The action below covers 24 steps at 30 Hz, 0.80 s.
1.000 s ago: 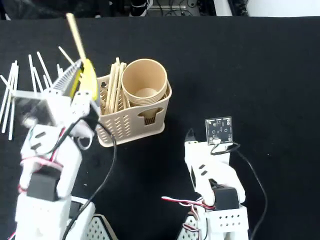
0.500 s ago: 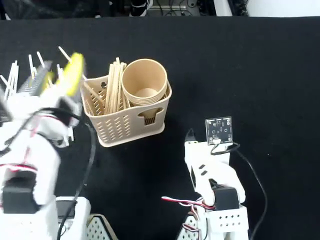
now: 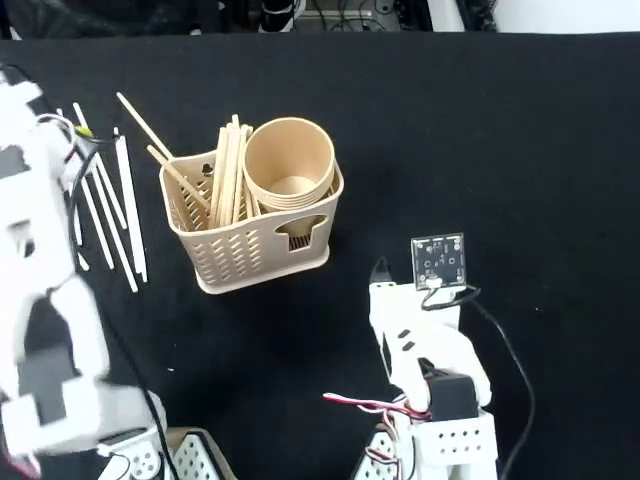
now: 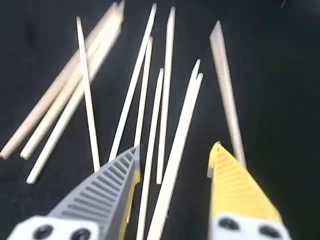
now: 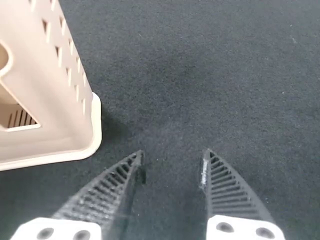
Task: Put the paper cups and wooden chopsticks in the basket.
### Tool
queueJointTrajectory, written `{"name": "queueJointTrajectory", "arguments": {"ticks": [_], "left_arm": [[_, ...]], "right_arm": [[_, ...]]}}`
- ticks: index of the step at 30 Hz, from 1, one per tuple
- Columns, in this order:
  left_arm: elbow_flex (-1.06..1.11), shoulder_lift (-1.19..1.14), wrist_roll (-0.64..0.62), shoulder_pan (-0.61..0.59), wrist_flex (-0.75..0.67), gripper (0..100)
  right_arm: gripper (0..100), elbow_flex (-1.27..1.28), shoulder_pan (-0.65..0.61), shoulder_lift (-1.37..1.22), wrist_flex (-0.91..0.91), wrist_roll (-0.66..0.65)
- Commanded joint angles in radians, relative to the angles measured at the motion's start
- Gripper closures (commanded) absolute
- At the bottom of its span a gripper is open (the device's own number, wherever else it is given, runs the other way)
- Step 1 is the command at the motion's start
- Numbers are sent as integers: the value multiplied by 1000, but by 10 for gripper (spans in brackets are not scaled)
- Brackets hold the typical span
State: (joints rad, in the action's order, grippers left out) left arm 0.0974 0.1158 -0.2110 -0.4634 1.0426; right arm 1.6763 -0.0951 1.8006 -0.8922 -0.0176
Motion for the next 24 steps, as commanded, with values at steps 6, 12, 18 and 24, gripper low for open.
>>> {"name": "queueJointTrajectory", "arguments": {"ticks": [6,12,18,24], "left_arm": [[-381,-583,14,-8,6,777],[-611,-881,18,-13,69,777],[-926,-1089,26,-15,262,923],[-1259,-1223,80,-4,512,971]], "right_arm": [[807,-5,9,91,17,-8],[807,-5,9,91,18,-9],[807,-5,9,91,18,-9],[807,-5,9,91,18,-9]]}}
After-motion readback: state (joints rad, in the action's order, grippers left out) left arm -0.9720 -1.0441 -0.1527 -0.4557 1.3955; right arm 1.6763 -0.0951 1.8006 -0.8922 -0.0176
